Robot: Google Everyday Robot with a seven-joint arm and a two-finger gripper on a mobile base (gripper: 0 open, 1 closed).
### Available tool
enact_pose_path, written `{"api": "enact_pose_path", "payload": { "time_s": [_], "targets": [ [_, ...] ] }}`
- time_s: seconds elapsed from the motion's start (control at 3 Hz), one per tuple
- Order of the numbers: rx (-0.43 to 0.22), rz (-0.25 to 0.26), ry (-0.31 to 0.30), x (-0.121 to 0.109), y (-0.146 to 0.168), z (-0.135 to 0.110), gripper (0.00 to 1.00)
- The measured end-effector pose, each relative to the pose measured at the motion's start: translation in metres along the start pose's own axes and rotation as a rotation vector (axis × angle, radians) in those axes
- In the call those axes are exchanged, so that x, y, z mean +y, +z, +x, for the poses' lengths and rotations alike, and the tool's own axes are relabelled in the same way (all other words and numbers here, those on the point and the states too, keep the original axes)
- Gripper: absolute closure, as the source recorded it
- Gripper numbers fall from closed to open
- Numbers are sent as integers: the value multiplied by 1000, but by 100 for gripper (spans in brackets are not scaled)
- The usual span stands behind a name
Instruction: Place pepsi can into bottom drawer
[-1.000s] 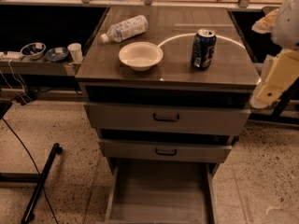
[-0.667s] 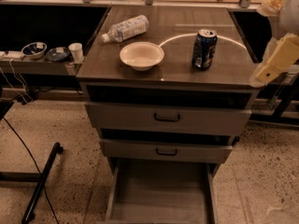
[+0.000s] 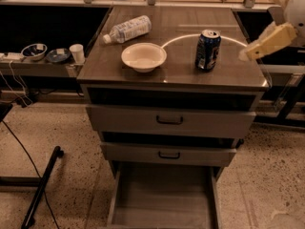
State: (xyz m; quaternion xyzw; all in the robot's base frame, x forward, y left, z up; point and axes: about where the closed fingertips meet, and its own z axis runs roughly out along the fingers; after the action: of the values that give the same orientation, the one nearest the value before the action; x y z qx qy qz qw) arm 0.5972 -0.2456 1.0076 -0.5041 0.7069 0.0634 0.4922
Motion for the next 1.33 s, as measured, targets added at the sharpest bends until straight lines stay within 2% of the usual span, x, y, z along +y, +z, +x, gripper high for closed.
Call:
{"api": "enact_pose_path", "payload": {
  "time_s": [0.33,0.67,1.0,1.33],
  "targets": [
    [-120,69,108,-28,35,5,0],
    [-185,97,196,-45,69,8,0],
    [-210,103,274,-53,98,15,0],
    [-218,77,334,-51,128,22,0]
  ]
}}
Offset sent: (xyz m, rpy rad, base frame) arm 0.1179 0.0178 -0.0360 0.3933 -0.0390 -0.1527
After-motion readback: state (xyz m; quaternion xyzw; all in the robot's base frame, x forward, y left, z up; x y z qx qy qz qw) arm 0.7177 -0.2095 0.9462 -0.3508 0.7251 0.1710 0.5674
